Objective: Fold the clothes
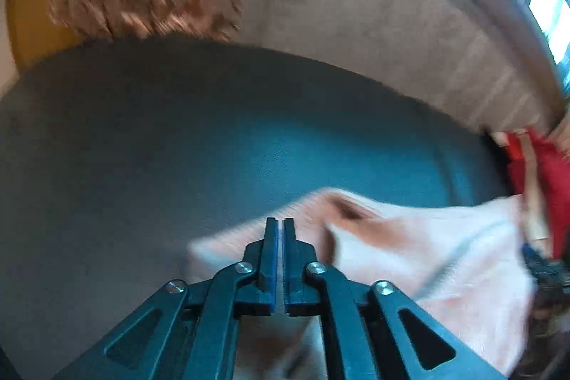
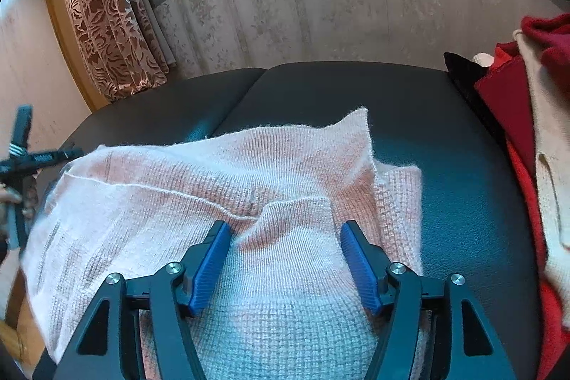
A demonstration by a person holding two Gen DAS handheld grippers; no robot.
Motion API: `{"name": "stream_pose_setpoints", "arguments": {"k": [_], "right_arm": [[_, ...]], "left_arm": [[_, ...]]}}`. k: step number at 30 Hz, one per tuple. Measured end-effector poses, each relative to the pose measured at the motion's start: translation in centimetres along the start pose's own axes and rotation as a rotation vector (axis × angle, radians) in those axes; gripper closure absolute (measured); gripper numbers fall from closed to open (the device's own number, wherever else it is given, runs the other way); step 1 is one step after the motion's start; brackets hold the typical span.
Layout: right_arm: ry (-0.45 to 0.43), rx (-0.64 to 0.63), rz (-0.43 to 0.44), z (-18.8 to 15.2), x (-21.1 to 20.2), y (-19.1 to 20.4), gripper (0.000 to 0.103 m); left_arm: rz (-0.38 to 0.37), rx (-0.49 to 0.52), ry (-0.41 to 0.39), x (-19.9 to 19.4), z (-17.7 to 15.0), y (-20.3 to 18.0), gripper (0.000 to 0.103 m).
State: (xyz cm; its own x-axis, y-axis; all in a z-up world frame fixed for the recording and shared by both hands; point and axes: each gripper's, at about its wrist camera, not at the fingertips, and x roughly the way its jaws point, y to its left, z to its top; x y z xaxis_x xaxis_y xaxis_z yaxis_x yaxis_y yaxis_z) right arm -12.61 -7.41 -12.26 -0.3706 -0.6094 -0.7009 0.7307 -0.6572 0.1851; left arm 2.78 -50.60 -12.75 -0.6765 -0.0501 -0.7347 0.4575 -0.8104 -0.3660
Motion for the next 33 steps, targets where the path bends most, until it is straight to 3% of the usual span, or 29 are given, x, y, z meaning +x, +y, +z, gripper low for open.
{"name": "stream_pose_setpoints", "arguments": {"k": [2, 4, 8, 10, 14, 16, 19, 22, 24, 25, 26, 28, 33], "right_arm": [[-0.001, 0.012, 0.017, 0.0, 0.1, -0.3, 0.035], [-0.002, 0.014, 0.022, 0.0, 0.2, -0.5, 0.035], [-0.004, 0.013, 0.023, -0.1, 0.2, -0.5, 0.034], [-0.005, 0.012, 0.022, -0.2, 0.1, -0.4, 0.034], [-0.006, 0.014, 0.024, -0.2, 0.0, -0.4, 0.034], [-0.006, 0.015, 0.029, -0.1, 0.0, -0.4, 0.033], [-0.006, 0.015, 0.033, -0.1, 0.0, -0.5, 0.033], [-0.006, 0.014, 0.031, -0.1, 0.0, -0.5, 0.033], [-0.006, 0.015, 0.033, -0.1, -0.1, -0.5, 0.032], [-0.006, 0.016, 0.034, -0.1, 0.0, -0.5, 0.032], [-0.006, 0.016, 0.036, -0.1, 0.0, -0.5, 0.032], [-0.006, 0.015, 0.039, -0.1, 0.0, -0.5, 0.031], [-0.001, 0.0, 0.03, 0.0, 0.0, -0.1, 0.028]], "left_arm": [[-0.035, -0.018, 0.03, 0.7, 0.0, 0.6, 0.064], [-0.086, -0.028, 0.065, 1.2, 0.4, 1.0, 0.057], [-0.087, 0.036, 0.139, 2.5, 1.7, 1.1, 0.055], [-0.149, 0.015, 0.163, 2.7, 2.0, 1.6, 0.055], [-0.24, -0.041, 0.131, 2.0, 2.0, 2.6, 0.05], [-0.277, -0.015, 0.131, 2.1, 1.6, 2.3, 0.05], [-0.262, 0.015, 0.169, 3.2, 1.6, 1.8, 0.05], [-0.215, 0.057, 0.194, 3.5, 0.4, 0.8, 0.055], [-0.178, 0.101, 0.181, 3.2, -0.3, 0.1, 0.072], [-0.158, 0.122, 0.169, 2.9, -0.5, -0.3, 0.093], [-0.143, 0.132, 0.157, 2.6, -0.5, -0.7, 0.103], [-0.115, 0.154, 0.128, 1.8, -0.6, -1.5, 0.102], [-0.115, 0.117, -0.087, -3.1, 0.7, -2.6, 0.102]]}}
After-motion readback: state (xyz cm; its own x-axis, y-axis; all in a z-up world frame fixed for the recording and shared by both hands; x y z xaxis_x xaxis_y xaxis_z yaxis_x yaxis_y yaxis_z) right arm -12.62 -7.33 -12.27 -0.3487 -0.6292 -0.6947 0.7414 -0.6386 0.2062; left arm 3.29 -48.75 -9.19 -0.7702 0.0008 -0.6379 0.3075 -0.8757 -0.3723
